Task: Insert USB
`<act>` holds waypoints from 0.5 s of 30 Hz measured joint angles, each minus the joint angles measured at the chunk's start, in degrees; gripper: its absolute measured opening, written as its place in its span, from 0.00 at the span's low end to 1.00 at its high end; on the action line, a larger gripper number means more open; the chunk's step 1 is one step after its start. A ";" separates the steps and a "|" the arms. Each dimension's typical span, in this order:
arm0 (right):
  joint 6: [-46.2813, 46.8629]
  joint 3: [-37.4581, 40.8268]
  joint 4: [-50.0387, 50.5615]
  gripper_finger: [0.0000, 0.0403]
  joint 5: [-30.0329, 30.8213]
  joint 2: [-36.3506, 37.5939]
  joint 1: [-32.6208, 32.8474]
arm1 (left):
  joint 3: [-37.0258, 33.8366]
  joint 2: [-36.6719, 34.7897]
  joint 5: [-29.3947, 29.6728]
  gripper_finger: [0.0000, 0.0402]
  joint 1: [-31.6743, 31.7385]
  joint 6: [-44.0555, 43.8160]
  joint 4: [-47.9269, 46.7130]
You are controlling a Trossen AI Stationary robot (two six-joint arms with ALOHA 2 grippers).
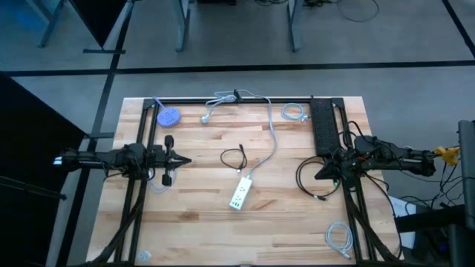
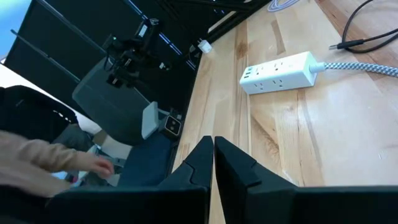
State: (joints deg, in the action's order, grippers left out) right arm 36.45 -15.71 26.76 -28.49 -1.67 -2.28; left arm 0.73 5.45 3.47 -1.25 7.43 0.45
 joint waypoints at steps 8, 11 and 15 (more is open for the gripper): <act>-0.04 0.00 -0.21 0.00 0.02 0.02 0.00 | -0.02 -0.02 0.00 0.00 0.01 -0.01 -0.01; 0.00 0.01 -0.26 0.00 0.01 0.01 0.00 | -0.01 0.00 0.01 0.00 -0.01 0.01 -0.02; -5.97 0.00 -0.87 0.00 0.92 0.00 0.00 | 0.00 0.00 0.01 0.00 -0.01 0.01 0.00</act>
State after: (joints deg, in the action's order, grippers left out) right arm 30.48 -15.71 25.89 -27.57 -1.67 -2.28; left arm 0.73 5.45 3.48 -1.26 7.44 0.45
